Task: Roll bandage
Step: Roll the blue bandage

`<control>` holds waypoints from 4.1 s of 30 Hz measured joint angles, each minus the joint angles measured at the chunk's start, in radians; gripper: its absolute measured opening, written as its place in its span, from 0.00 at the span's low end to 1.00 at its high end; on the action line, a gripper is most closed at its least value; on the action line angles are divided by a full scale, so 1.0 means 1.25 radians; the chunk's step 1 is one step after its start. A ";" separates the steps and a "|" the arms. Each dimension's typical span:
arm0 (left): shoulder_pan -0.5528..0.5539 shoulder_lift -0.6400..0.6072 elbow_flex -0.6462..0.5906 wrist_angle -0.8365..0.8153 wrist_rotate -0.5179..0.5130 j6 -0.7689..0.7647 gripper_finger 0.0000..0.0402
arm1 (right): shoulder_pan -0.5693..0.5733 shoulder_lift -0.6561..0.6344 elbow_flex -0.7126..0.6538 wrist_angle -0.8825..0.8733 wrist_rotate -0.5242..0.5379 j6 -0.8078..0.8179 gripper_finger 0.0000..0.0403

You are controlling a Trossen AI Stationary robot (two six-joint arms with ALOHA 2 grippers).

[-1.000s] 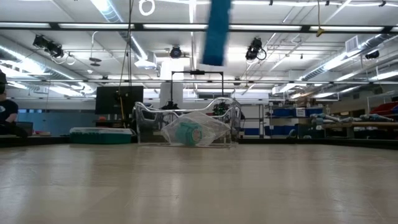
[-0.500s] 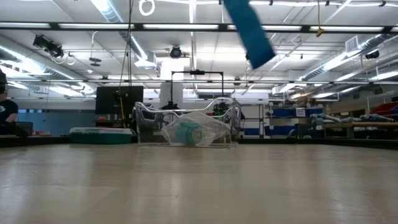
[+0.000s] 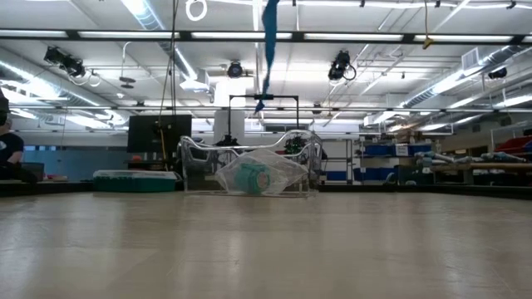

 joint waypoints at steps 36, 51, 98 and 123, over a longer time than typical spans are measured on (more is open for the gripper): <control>-0.011 0.014 0.000 -0.032 0.013 0.106 0.49 | 0.010 0.030 0.000 0.011 -0.004 -0.015 0.00; -0.027 0.014 0.000 -0.041 -0.146 0.077 0.42 | 0.028 0.030 0.000 0.024 0.039 -0.015 0.00; -0.002 0.005 0.000 0.129 0.278 -0.275 0.01 | -0.045 0.017 0.000 -0.217 0.082 -0.135 0.00; 0.045 0.005 0.000 0.163 0.242 -0.325 0.02 | 0.063 0.017 0.000 -0.284 0.055 -0.142 0.00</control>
